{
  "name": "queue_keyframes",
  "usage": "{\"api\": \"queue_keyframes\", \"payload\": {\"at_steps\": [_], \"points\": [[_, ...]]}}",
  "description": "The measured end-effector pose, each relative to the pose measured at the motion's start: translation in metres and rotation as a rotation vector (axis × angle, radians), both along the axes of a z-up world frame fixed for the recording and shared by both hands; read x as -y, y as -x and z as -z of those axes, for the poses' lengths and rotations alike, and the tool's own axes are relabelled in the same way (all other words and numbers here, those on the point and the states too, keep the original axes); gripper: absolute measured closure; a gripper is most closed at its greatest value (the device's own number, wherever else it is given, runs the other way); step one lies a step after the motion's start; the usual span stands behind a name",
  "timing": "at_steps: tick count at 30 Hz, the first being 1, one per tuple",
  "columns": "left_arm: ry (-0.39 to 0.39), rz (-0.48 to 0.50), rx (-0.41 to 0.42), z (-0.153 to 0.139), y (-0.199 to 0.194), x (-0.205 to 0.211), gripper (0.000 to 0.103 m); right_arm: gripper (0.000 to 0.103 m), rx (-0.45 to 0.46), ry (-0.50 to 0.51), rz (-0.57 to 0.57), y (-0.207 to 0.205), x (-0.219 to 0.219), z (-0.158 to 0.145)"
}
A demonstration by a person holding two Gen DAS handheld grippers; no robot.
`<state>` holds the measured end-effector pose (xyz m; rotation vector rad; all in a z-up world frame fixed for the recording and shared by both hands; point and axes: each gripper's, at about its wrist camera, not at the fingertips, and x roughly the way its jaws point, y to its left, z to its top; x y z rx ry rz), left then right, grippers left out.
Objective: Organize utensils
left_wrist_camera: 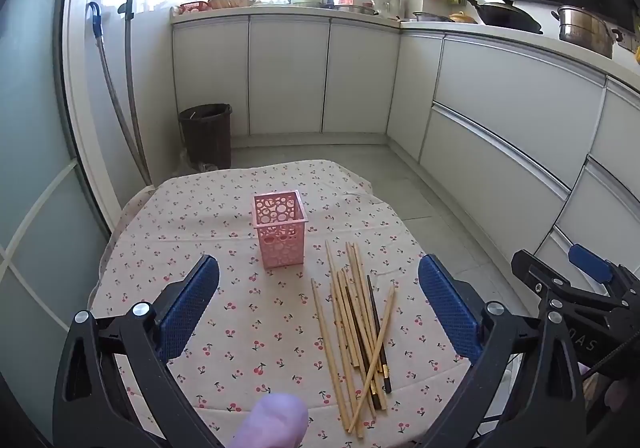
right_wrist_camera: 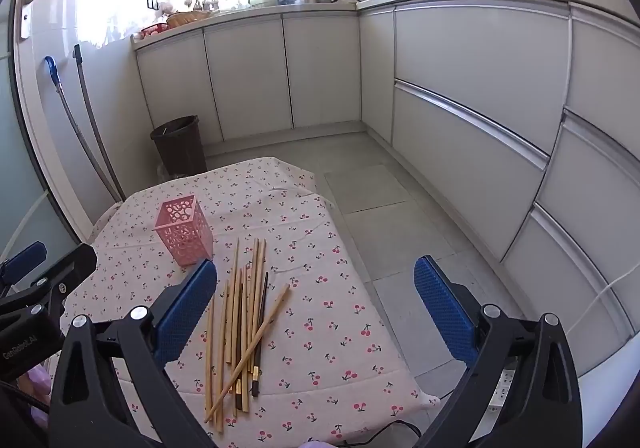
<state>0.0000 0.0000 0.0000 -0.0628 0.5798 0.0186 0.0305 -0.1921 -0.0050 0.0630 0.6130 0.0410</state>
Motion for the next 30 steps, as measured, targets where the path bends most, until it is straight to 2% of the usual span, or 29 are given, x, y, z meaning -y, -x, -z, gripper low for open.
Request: {"api": "queue_keyframes", "payload": {"at_steps": [30], "points": [[-0.006,0.006,0.000,0.0020,0.0004,-0.0005,0.007,0.007,-0.034,-0.006,0.006,-0.0038,0.0005,0.0050]]}}
